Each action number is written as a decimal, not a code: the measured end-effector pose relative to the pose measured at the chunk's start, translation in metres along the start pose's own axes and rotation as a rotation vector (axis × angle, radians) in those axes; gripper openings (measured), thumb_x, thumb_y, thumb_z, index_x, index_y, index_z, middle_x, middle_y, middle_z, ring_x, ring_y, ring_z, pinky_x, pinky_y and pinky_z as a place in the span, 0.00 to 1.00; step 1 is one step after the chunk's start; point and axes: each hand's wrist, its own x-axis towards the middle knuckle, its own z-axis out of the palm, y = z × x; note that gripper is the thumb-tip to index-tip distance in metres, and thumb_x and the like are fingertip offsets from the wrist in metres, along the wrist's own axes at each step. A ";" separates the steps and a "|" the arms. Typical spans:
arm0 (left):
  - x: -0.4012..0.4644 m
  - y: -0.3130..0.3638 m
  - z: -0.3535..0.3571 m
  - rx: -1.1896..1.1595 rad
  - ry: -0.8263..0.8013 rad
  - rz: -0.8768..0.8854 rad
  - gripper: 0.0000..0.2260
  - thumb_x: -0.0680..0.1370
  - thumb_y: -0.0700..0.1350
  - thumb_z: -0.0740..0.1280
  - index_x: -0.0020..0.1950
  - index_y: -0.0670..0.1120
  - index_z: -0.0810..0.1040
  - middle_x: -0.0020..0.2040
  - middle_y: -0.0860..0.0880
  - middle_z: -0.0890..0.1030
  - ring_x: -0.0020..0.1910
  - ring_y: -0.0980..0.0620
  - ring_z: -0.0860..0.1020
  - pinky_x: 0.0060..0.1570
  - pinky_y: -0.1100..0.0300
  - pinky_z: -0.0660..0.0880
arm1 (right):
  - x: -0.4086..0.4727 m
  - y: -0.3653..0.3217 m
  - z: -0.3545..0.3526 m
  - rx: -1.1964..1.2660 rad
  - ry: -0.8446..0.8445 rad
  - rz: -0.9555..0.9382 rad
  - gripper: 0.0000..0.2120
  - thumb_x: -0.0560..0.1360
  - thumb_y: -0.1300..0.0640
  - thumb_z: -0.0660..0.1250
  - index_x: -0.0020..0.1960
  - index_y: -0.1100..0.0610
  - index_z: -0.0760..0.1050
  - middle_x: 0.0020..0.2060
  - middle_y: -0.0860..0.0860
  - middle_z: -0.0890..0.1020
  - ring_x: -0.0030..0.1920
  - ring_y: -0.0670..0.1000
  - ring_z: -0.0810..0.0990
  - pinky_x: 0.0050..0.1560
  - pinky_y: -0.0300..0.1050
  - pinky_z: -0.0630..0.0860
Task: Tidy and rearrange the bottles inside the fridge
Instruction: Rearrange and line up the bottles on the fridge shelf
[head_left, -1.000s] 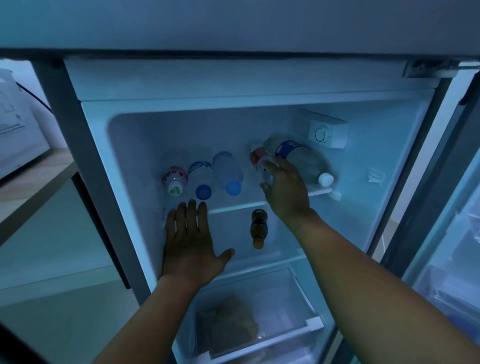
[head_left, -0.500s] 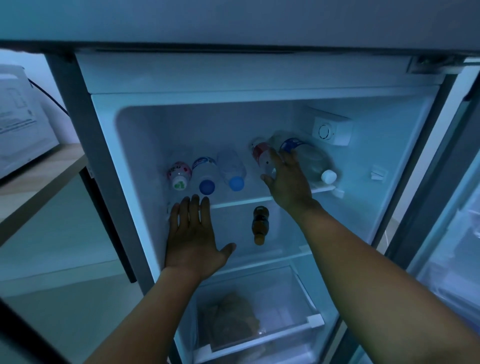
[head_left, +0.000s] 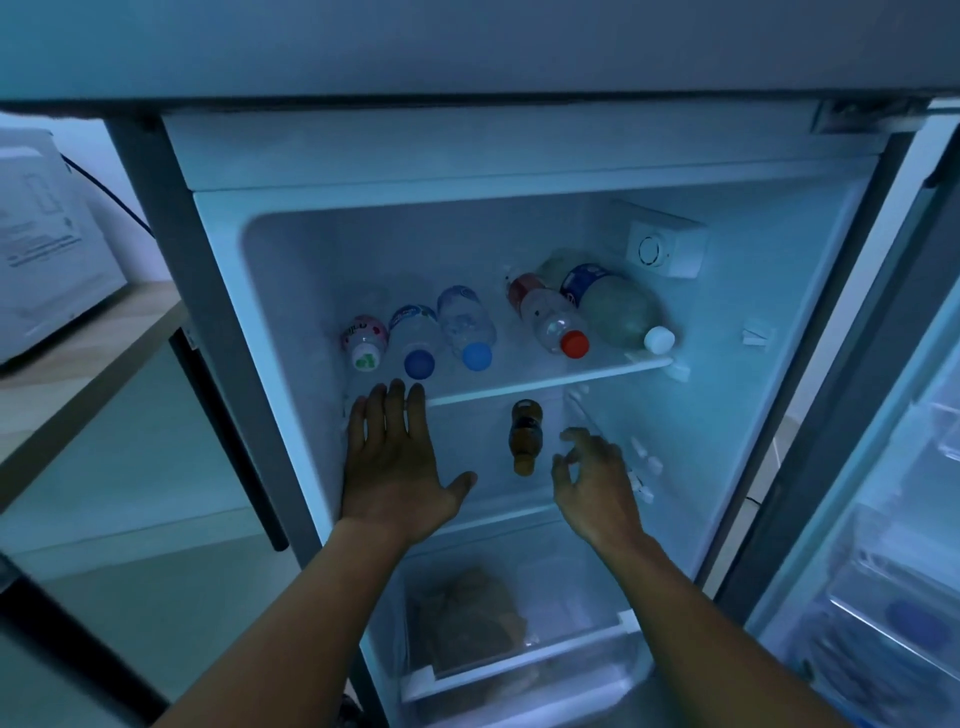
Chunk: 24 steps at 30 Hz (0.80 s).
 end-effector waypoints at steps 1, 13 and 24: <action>0.001 0.000 0.000 0.004 -0.005 -0.005 0.50 0.70 0.73 0.58 0.79 0.41 0.46 0.80 0.40 0.51 0.78 0.40 0.47 0.74 0.46 0.35 | 0.003 -0.002 0.005 -0.052 -0.107 -0.004 0.16 0.79 0.53 0.63 0.67 0.53 0.72 0.48 0.56 0.80 0.55 0.58 0.74 0.52 0.51 0.75; 0.003 0.001 -0.002 -0.024 -0.031 -0.004 0.49 0.72 0.72 0.56 0.79 0.42 0.41 0.80 0.40 0.46 0.78 0.41 0.43 0.72 0.47 0.29 | 0.020 -0.004 0.040 -0.382 -0.684 0.078 0.31 0.79 0.43 0.60 0.79 0.44 0.54 0.67 0.56 0.70 0.67 0.61 0.68 0.67 0.60 0.65; 0.004 0.001 0.002 -0.013 -0.036 -0.022 0.47 0.73 0.72 0.53 0.79 0.43 0.39 0.80 0.41 0.44 0.78 0.41 0.40 0.71 0.47 0.27 | 0.016 -0.011 0.054 -0.347 -0.560 0.130 0.32 0.78 0.47 0.63 0.78 0.50 0.55 0.68 0.56 0.67 0.66 0.60 0.69 0.63 0.56 0.65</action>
